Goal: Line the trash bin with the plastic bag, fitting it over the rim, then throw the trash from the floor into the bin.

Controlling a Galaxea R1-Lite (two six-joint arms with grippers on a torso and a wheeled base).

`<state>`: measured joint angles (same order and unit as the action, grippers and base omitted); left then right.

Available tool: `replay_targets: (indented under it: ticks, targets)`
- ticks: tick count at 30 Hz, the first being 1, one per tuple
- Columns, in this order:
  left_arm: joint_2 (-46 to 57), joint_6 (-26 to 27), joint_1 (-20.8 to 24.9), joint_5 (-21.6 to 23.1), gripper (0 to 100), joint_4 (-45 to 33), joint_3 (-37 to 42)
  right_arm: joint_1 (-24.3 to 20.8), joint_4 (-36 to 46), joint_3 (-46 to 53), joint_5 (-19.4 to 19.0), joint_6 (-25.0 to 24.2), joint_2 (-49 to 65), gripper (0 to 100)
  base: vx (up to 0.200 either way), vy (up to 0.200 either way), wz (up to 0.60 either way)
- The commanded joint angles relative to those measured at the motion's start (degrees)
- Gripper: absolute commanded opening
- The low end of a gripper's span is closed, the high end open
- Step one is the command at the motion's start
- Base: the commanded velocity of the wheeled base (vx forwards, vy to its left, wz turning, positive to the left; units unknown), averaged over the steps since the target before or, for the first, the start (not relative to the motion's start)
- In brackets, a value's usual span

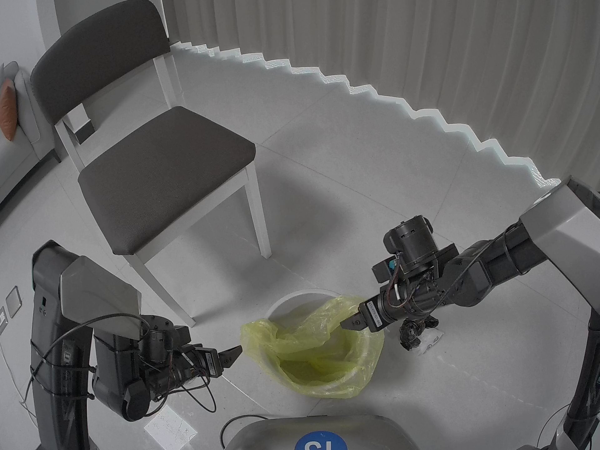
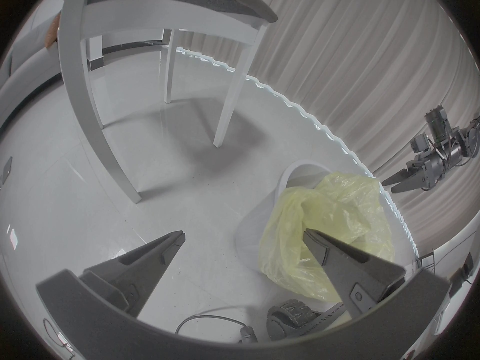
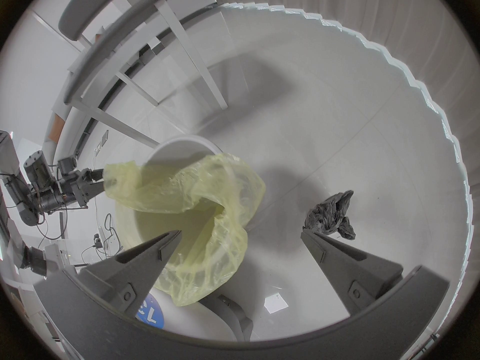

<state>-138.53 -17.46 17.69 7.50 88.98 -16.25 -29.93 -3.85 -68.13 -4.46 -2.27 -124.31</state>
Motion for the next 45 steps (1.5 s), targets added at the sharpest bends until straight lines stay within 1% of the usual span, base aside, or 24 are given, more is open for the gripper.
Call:
replay_targets:
  ticks: [1, 2, 5, 10, 11, 12, 14, 18, 22, 25, 26, 30, 34, 38, 40, 42, 43, 44, 45]
  targets:
    - [5.1, 0.1, -0.1, 0.1, 100, 0.8, 2.6, -3.6, -0.4, 0.8, 0.3, 2.9, 0.1, 100, 0.000, 0.000, 0.00]
    - [5.5, 0.3, -0.1, 0.0, 100, 0.8, 2.7, -3.8, -0.6, 1.1, 0.3, 3.8, 0.1, 100, 0.000, 0.000, 0.00]
    - [7.0, 0.8, 0.3, 0.0, 100, 0.8, 3.3, -4.3, -3.2, 2.7, 0.3, 9.2, 0.0, 100, 0.000, 0.000, 0.00]
    - [8.9, 0.8, 0.8, 0.0, 100, 0.8, 3.6, -4.5, -9.3, 4.9, 0.2, 16.7, -1.3, 100, 0.000, 0.000, 0.00]
    - [9.5, 0.8, 0.9, 0.1, 100, 0.8, 3.9, -4.5, -10.8, 5.0, 0.2, 18.8, -2.2, 100, 0.000, 0.000, 0.00]
    - [10.2, 1.0, 1.0, 0.1, 100, 0.8, 4.5, -4.6, -11.3, 5.0, 0.2, 19.6, -2.6, 100, 0.000, 0.000, 0.00]
    - [10.5, 1.4, 1.5, 0.1, 100, 0.8, 4.6, -4.7, -11.3, 5.2, 0.2, 19.6, -2.4, 100, 0.000, 0.000, 0.00]
    - [11.1, 5.9, 3.4, 0.2, 100, 0.8, 3.1, -4.2, -11.4, 7.8, 0.2, 19.0, 0.3, 100, 0.000, 0.000, 0.00]
    - [11.0, 11.0, 4.5, 0.4, 100, 0.1, -0.7, -2.6, -11.3, 10.7, 0.3, 18.7, 5.3, 100, 0.000, 0.000, 0.00]
    - [10.8, 13.2, 4.9, 1.7, 100, -1.3, -2.5, -1.9, -11.1, 12.3, 0.4, 17.6, 8.4, 100, 0.000, 0.000, 0.00]
    - [10.8, 15.0, 4.9, 3.4, 100, -3.0, -4.0, -1.6, -10.7, 13.2, 0.6, 15.5, 10.8, 100, 0.000, 0.000, 0.00]
    - [10.8, 19.0, 4.7, 6.9, 100, -7.2, -7.8, -1.1, -9.2, 14.5, 1.1, 8.6, 16.1, 100, 0.000, 0.000, 0.00]
    - [10.7, 23.0, 4.3, 9.6, 100, -12.7, -11.5, 1.1, -4.4, 14.7, 1.6, 5.8, 20.0, 100, 0.000, 0.000, 0.00]
    - [10.7, 27.0, 4.0, 12.7, 100, -17.5, -14.2, 1.6, -3.1, 15.0, 5.8, -0.5, 21.2, 100, 0.000, 0.000, 0.00]
    - [10.7, 28.7, 4.0, 13.4, 100, -19.4, -15.5, 1.9, -2.9, 15.8, 6.1, -2.7, 22.4, 100, 0.000, 0.000, 0.00]
    - [10.7, 30.5, 4.0, 13.6, 100, -21.2, -16.7, 2.9, -2.9, 16.5, 6.0, -2.7, 23.0, 100, 0.000, 0.000, 0.00]
    - [10.7, 30.5, 4.0, 13.6, 100, -21.2, -16.7, 2.9, -2.9, 16.5, 6.0, -2.7, 23.0, 100, 0.000, 0.000, 0.00]
    - [10.7, 32.7, 4.0, 14.5, 100, -24.1, -18.2, 3.6, -2.9, 17.2, 6.0, -2.7, 23.6, 100, 0.000, 0.000, 0.00]
    - [10.7, 33.5, 4.0, 15.1, 100, -25.6, -18.8, 3.6, -2.9, 17.3, 6.0, -2.7, 23.8, 100, 0.000, 0.000, 0.00]
